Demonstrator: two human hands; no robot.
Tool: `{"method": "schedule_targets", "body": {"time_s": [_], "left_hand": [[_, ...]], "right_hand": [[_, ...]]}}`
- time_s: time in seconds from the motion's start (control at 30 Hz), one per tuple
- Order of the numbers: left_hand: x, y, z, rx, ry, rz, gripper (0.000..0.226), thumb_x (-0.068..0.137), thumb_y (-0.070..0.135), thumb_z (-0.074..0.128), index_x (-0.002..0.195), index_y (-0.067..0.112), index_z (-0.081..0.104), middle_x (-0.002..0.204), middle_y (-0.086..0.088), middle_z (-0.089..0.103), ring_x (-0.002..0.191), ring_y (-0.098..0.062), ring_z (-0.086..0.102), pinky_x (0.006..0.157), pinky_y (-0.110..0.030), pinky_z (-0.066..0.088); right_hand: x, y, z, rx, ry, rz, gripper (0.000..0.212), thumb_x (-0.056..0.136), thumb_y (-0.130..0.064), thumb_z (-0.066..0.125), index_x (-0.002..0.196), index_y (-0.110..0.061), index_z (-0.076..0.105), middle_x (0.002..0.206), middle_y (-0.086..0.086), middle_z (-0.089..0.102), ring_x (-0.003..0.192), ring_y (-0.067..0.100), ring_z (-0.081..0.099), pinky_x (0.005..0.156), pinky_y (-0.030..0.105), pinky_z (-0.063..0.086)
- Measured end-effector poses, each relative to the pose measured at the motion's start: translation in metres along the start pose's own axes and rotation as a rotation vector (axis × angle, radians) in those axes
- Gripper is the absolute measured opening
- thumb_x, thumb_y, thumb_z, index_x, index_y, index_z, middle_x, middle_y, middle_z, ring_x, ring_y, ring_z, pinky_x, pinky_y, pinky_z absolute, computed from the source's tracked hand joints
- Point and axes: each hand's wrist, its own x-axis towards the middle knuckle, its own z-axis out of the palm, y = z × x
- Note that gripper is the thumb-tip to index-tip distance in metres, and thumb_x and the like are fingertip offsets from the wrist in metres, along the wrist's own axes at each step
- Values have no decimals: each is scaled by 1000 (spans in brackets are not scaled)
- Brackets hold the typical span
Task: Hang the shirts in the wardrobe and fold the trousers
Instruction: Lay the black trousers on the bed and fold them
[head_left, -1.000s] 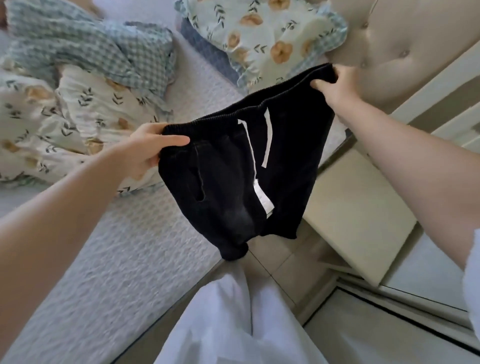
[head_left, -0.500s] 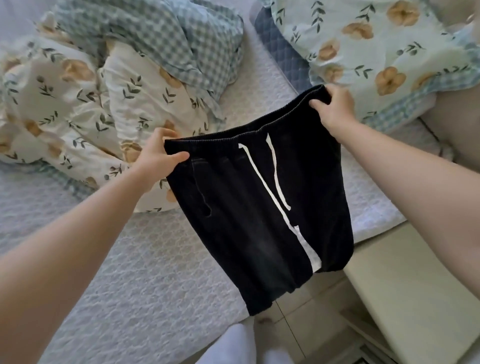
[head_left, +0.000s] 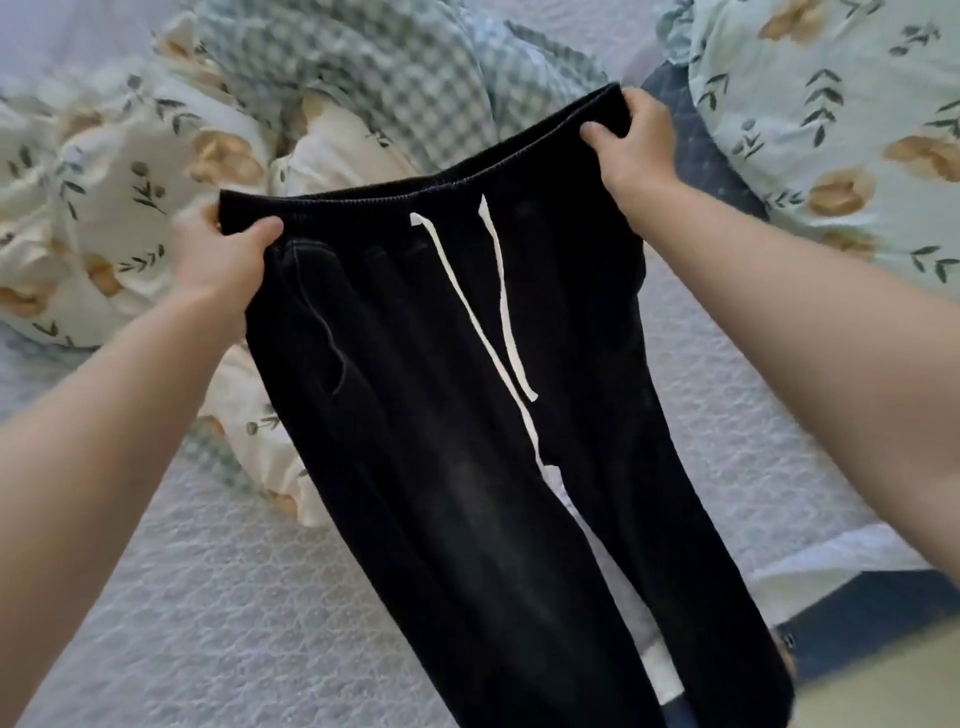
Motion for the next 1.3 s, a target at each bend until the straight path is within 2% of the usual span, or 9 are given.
{"method": "schedule_targets", "body": {"time_s": [0.23, 0.33, 0.43, 0.5, 0.6, 0.8, 1.07, 1.17, 1.3], "left_hand": [[61, -74, 29, 199, 28, 49, 24, 98, 26, 58, 118, 13, 55, 108, 1, 62, 101, -21, 59, 86, -34, 46], [73, -84, 25, 280, 67, 229, 30, 97, 30, 56, 120, 11, 54, 115, -3, 63, 106, -22, 59, 96, -39, 47], [84, -69, 17, 238, 117, 367, 24, 97, 25, 57, 114, 9, 56, 103, 2, 61, 95, -13, 57, 86, -24, 44], [97, -48, 12, 251, 165, 418, 25, 95, 25, 58, 115, 9, 57, 102, 5, 59, 93, -9, 54, 82, -18, 40], [126, -36, 13, 265, 150, 338, 30, 94, 28, 61, 119, 12, 59, 107, 5, 60, 98, -11, 57, 87, -22, 42], [139, -89, 36, 346, 89, 156, 56, 93, 43, 62, 137, 10, 49, 134, -9, 58, 124, -27, 53, 103, -34, 41], [94, -83, 15, 10, 44, -65, 61, 77, 52, 72, 126, 19, 56, 116, 2, 65, 101, -15, 64, 90, -34, 54], [45, -96, 8, -77, 114, -44, 58, 78, 44, 75, 127, 19, 57, 116, 7, 66, 104, -10, 64, 96, -33, 53], [-25, -119, 16, -66, 232, -51, 51, 94, 35, 61, 140, 19, 48, 131, 9, 57, 116, -6, 55, 98, -21, 44]], "right_hand": [[26, 52, 88, -84, -36, 42, 27, 94, -25, 60, 115, -8, 58, 114, 5, 63, 107, 17, 58, 92, 28, 46], [32, 59, 99, -19, -5, 16, 36, 97, -24, 55, 128, -8, 51, 117, -6, 53, 111, 7, 49, 97, 15, 36], [50, 49, 102, 73, 60, -36, 51, 94, -30, 57, 137, -3, 46, 128, -1, 54, 123, 11, 49, 105, 15, 34], [61, 34, 104, 76, 70, -55, 43, 96, -27, 56, 133, -6, 49, 122, -3, 53, 116, 7, 49, 97, 5, 35], [84, 28, 115, 56, 45, -86, 26, 92, -28, 59, 115, -16, 56, 108, -5, 57, 102, 7, 55, 89, 12, 44], [94, 56, 138, -91, -50, 36, 51, 90, -48, 59, 124, -10, 54, 119, 4, 62, 108, 17, 59, 88, 24, 44], [45, 82, 83, 336, -222, 188, 54, 76, -58, 69, 105, -13, 63, 106, 7, 71, 95, 19, 70, 82, 39, 59], [-2, 109, 63, 363, -381, 344, 47, 88, -59, 58, 112, -19, 62, 100, -6, 71, 87, 11, 69, 71, 33, 54], [-63, 157, 45, 286, -656, 557, 73, 76, -83, 41, 111, -23, 64, 110, -2, 68, 99, 19, 66, 79, 37, 52]]}}
